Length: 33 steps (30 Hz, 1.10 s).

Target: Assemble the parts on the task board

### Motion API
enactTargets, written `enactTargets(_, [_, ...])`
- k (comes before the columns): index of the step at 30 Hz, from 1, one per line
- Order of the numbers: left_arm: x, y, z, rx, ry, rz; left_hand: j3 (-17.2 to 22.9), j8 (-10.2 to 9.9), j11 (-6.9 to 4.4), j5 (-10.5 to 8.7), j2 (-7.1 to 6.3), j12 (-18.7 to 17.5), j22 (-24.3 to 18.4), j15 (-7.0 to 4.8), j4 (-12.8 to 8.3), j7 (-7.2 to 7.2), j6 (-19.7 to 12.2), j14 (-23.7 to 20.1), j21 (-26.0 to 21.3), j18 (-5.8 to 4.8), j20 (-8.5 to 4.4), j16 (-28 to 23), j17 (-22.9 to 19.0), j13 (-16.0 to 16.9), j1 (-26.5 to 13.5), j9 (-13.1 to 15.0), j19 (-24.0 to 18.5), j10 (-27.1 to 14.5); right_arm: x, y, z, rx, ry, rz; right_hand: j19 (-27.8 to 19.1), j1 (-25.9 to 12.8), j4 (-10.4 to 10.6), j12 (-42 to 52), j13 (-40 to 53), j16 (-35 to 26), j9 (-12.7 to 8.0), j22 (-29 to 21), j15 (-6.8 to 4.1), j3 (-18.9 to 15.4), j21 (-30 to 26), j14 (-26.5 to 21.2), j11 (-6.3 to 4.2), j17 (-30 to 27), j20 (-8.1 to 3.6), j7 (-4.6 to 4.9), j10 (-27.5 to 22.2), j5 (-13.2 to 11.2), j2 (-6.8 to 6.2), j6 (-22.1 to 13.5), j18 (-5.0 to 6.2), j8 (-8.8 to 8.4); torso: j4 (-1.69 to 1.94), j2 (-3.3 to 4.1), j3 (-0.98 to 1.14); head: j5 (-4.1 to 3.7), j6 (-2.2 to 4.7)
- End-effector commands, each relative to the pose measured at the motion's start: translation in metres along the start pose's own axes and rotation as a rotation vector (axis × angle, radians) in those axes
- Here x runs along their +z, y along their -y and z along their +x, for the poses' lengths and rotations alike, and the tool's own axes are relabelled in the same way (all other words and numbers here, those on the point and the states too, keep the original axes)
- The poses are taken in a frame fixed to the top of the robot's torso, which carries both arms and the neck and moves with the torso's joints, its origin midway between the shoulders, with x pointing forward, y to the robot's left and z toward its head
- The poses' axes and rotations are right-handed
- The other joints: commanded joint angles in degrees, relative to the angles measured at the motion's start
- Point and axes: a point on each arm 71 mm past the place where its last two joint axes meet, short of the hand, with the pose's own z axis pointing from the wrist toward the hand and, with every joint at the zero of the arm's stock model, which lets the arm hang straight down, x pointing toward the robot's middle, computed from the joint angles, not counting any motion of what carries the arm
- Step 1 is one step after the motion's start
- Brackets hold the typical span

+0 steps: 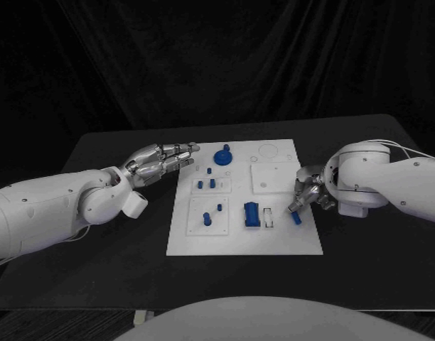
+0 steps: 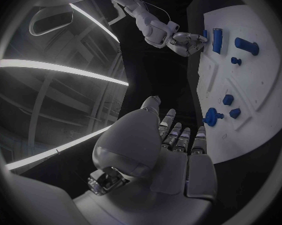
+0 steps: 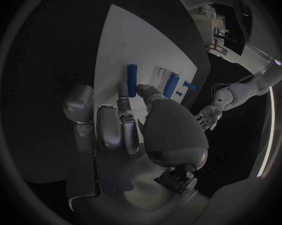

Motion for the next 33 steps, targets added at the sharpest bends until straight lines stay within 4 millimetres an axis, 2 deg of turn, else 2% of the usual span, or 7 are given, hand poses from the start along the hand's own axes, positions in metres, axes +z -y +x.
enactTargets(1, [0.001,0.000,0.002,-0.013,-0.014,0.010,-0.1,0.2,0.39,0.16,0.03,0.3,-0.1,0.41,-0.3,0.49,0.6,0.0,-0.2,0.43,0.31,-0.2,-0.1,0.1,0.4,0.1,-0.1,0.0,-0.001,-0.007,-0.001,0.070,-0.012,-0.022,-0.4,-0.7,-2.2,0.1,15.1,-0.3,0.1,5.2,-0.41,2.5,-0.3,1.3,-0.29,0.0,0.00,0.06,6.0,-0.3,-0.14,0.2,0.59,0.26,0.00,0.00,-0.01,-0.06,-0.01])
enactTargets(17, [0.002,0.000,0.003,-0.014,-0.017,0.008,-0.1,0.2,0.39,0.16,0.03,0.3,-0.1,0.41,-0.3,0.49,0.6,0.0,-0.2,0.43,0.31,-0.2,-0.1,0.1,0.4,0.1,-0.1,0.0,0.003,-0.027,-0.002,0.186,-0.041,-0.061,-0.5,-2.1,-2.0,0.1,15.1,-0.7,0.8,4.9,-0.32,3.3,-1.3,1.3,-0.15,-0.7,0.04,0.24,6.0,-1.6,0.03,-0.5,0.67,0.19,0.02,0.00,-0.01,-0.29,-0.01])
enactTargets(33, [0.002,0.000,0.003,-0.015,-0.019,0.006,-0.1,0.2,0.49,0.14,-0.02,0.2,-0.1,0.45,-0.4,0.59,0.5,0.0,-0.2,0.41,0.32,-0.2,-0.1,0.0,0.3,0.0,-0.1,0.1,0.008,-0.031,0.000,0.225,-0.049,-0.061,-0.8,-2.9,-1.8,0.1,15.1,-1.5,1.3,4.4,-0.22,3.8,-3.1,0.9,-0.03,-2.1,0.13,0.37,6.0,-2.4,0.33,-1.1,0.91,0.11,0.02,0.03,0.00,-0.28,-0.01])
